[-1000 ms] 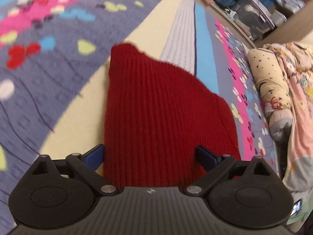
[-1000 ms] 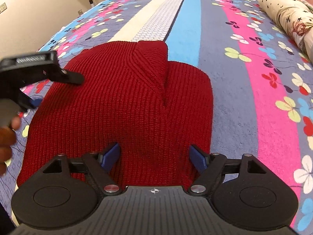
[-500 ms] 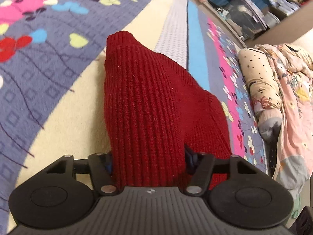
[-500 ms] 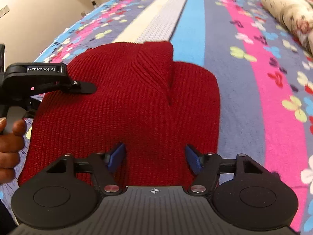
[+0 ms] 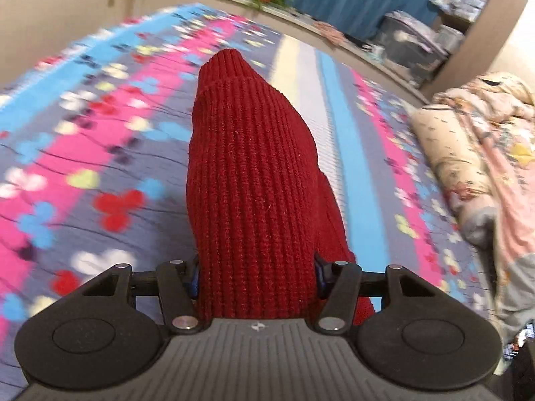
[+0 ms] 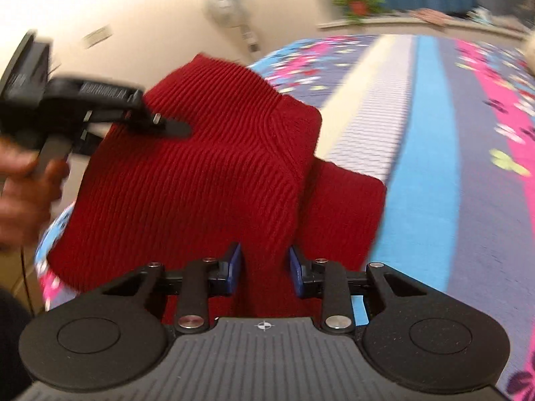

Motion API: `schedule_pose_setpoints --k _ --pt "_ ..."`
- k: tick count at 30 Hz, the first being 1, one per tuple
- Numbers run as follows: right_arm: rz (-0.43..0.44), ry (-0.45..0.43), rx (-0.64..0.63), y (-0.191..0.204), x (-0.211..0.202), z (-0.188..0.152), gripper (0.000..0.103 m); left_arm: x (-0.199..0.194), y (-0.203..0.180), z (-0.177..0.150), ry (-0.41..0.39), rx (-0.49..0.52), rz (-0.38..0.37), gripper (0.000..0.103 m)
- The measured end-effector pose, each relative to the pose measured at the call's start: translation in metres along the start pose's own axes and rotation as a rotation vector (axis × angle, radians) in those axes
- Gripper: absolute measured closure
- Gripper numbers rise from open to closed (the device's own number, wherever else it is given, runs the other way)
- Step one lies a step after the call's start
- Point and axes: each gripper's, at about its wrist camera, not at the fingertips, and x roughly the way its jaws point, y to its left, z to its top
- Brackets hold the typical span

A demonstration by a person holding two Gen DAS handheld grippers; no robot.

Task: Fold small clothes

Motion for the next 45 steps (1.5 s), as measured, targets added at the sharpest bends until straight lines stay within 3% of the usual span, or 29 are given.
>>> schedule_pose_setpoints --k 4,6,8,12,14,16,18,19,21,23,26,29,32,34,35,37,41,45 --pt "0.022 0.066 -0.086 0.024 0.019 -0.013 0.068 0.010 0.024 -0.012 0.076 -0.006 0.084 0.031" --pt "-0.007 0.083 -0.139 0.036 0.028 -0.021 0.068 0.007 0.031 -0.015 0.076 0.008 0.145 0.030" --pt "-0.010 0.090 -0.152 0.039 0.032 -0.024 0.069 -0.006 0.042 -0.019 0.042 0.001 0.175 0.029" --pt "-0.002 0.093 -0.141 0.037 0.030 -0.023 0.072 -0.052 0.049 -0.027 -0.087 0.093 0.216 0.024" --pt "-0.012 0.105 -0.133 0.037 0.033 -0.023 0.075 -0.073 0.049 -0.037 -0.114 0.139 0.185 0.029" --pt "-0.010 0.108 -0.123 0.035 0.035 -0.022 0.078 -0.089 0.046 -0.053 -0.124 0.193 0.101 0.063" --pt "-0.007 0.109 -0.103 0.033 0.033 -0.022 0.081 -0.095 0.041 -0.069 -0.130 0.246 0.064 0.076" --pt "-0.001 0.108 -0.090 0.032 0.032 -0.022 0.083 -0.091 0.041 -0.079 -0.119 0.263 0.057 0.079" --pt "0.004 0.105 -0.078 0.031 0.031 -0.024 0.084 -0.062 0.042 -0.105 -0.026 0.306 0.054 0.080" --pt "0.004 0.099 -0.071 0.031 0.028 -0.027 0.084 -0.032 0.049 -0.133 0.062 0.350 0.114 0.080" --pt "0.023 0.091 -0.053 0.031 0.022 -0.036 0.084 -0.049 0.042 -0.146 -0.002 0.386 0.121 0.080" --pt "0.007 0.085 -0.072 0.036 0.015 -0.045 0.084 -0.066 0.039 -0.156 -0.048 0.410 0.064 0.073" --pt "-0.028 0.085 -0.100 0.043 0.012 -0.051 0.086 -0.046 0.036 -0.163 0.054 0.468 0.135 0.062" --pt "-0.040 0.103 -0.039 0.041 0.008 -0.049 0.086 -0.056 0.031 -0.157 0.045 0.451 0.194 0.038" --pt "-0.047 0.113 0.034 0.037 0.001 -0.045 0.084 -0.064 0.030 -0.154 0.022 0.440 0.198 0.035" --pt "-0.072 0.101 0.144 0.032 -0.020 -0.037 0.071 -0.094 0.024 -0.151 -0.074 0.429 0.161 0.016" --pt "-0.168 -0.050 0.082 0.054 -0.085 -0.029 0.024 -0.149 0.004 -0.163 -0.278 0.436 0.154 0.001" --pt "-0.219 -0.143 -0.006 0.076 -0.125 -0.041 0.013 -0.186 -0.017 -0.189 -0.413 0.370 0.144 0.000"
